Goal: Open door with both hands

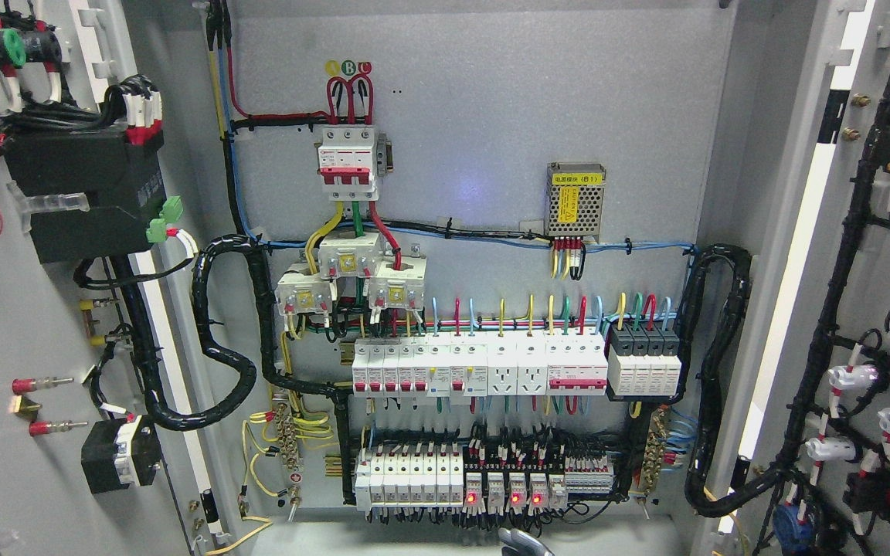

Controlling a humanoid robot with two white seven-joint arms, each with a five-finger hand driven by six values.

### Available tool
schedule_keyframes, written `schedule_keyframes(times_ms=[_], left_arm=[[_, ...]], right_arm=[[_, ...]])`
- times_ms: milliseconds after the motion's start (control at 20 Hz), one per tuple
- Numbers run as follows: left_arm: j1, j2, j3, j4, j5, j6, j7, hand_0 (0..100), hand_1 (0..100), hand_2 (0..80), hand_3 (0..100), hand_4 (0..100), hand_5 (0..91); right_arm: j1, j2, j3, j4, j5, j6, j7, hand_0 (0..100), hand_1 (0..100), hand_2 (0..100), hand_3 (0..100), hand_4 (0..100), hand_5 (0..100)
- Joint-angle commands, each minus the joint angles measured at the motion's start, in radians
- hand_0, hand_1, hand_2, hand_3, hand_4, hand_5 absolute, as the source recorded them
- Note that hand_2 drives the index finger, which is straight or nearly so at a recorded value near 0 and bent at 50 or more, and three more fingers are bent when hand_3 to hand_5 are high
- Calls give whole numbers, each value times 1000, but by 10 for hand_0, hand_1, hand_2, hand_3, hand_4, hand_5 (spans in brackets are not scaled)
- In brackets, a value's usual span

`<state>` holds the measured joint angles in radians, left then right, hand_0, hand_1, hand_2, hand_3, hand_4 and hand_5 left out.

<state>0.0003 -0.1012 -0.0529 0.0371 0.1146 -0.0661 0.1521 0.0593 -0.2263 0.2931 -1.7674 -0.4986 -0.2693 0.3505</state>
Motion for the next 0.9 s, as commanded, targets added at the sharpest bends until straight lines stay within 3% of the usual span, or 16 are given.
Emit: schedule_keyframes(times_ms=[0,250,450,601,851], left_arm=[[53,12,-13,-139,-1,0,0,0,0,0,0,0,0],[154,44,-31,-374,0,-4,-2,0,0,0,0,0,0],[234,112,-169,-592,0,-14,-28,0,0,0,0,0,0],[308,169,-228,-820,-1,-12,-28,0,0,0,0,0,0],[408,163,-251,-1147,-1,-3,-28,0,0,0,0,0,0]], right_arm=[[120,-117,-164,-153,0,-47,4,191,0,0,0,0,0],[224,-119,-207,-204,0,-56,4,191,0,0,0,0,0],[306,-120,-220,-256,2,-71,5,191,0,0,0,0,0],[358,-151,-216,-285,32,-154,5,191,0,0,0,0,0],[375,-153,-210,-291,89,-330,2,191,0,0,0,0,0]])
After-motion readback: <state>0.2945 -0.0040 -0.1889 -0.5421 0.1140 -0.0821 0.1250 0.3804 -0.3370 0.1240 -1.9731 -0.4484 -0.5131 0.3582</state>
